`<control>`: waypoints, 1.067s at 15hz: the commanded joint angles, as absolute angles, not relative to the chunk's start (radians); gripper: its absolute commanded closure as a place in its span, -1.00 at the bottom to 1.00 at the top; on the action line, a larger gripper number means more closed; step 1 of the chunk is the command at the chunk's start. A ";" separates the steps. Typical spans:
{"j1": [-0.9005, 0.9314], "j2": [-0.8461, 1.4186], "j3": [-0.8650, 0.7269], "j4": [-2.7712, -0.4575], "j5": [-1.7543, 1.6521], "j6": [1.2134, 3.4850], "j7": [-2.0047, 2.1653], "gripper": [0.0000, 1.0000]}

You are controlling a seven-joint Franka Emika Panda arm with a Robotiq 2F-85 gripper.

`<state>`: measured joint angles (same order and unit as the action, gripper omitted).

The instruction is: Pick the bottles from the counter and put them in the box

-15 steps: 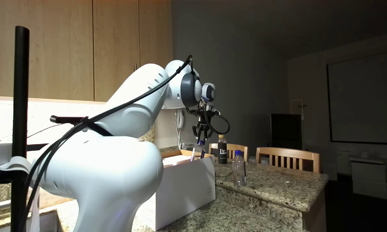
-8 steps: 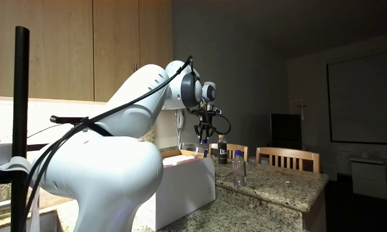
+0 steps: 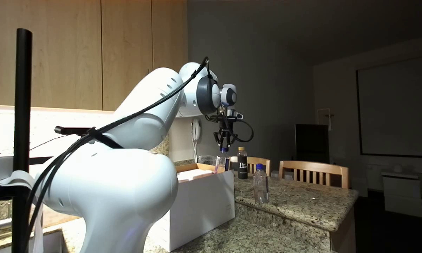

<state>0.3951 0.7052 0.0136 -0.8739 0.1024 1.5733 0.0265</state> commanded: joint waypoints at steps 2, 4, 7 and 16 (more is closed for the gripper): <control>0.400 0.686 0.010 -0.897 0.098 1.568 0.036 0.70; 0.403 0.686 0.011 -0.898 0.099 1.559 0.039 0.70; 0.407 0.682 0.010 -0.907 0.098 1.536 0.045 0.71; 0.424 0.681 0.006 -0.906 0.094 1.464 0.052 0.64</control>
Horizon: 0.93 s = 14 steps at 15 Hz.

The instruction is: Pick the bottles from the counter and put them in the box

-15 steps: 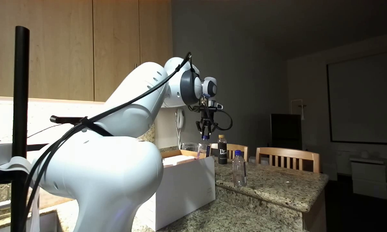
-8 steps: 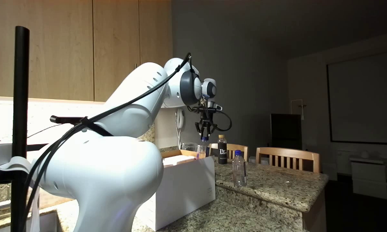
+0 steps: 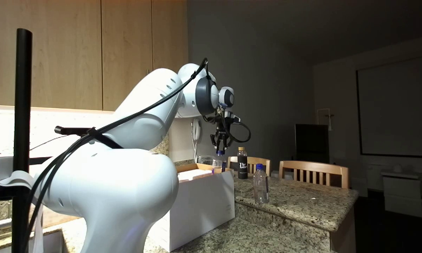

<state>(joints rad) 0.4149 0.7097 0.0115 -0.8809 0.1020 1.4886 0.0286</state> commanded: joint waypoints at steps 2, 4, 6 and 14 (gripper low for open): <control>0.427 0.681 0.006 -0.905 0.095 1.456 0.053 -0.19; 0.430 0.673 0.005 -0.910 0.096 1.457 0.054 -0.42; 0.428 0.667 0.002 -0.906 0.096 1.458 0.059 -0.67; 0.345 0.626 -0.074 -0.906 0.125 1.628 0.126 -1.00</control>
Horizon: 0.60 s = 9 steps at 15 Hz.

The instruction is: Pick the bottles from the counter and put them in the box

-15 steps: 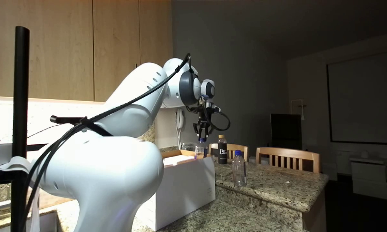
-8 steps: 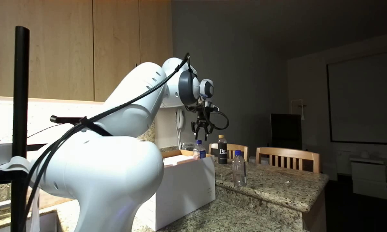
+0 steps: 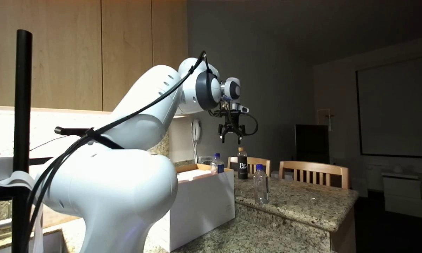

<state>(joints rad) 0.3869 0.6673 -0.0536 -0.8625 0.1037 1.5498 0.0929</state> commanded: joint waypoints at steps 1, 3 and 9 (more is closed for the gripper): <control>0.331 0.624 -0.086 -0.916 0.118 1.664 0.123 -1.00; 0.294 0.632 -0.103 -0.927 0.125 1.721 0.113 -1.00; 0.201 0.708 -0.107 -0.948 0.158 1.695 0.118 -1.00</control>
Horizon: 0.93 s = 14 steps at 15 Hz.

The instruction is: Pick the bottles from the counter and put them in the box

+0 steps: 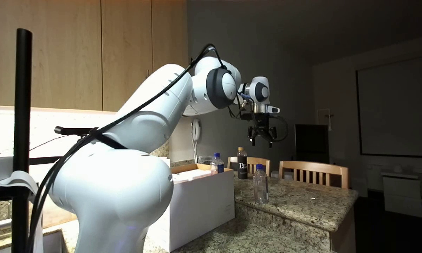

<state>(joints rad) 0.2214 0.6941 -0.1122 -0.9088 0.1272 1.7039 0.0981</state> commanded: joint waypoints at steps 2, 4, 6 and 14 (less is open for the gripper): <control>0.200 0.729 -0.109 -0.960 0.148 1.672 0.124 -1.00; 0.207 0.742 -0.109 -0.969 0.141 1.651 0.127 -1.00; 0.219 0.749 -0.112 -0.973 0.136 1.633 0.135 -1.00; 0.239 0.742 -0.143 -0.982 0.119 1.524 0.219 -1.00</control>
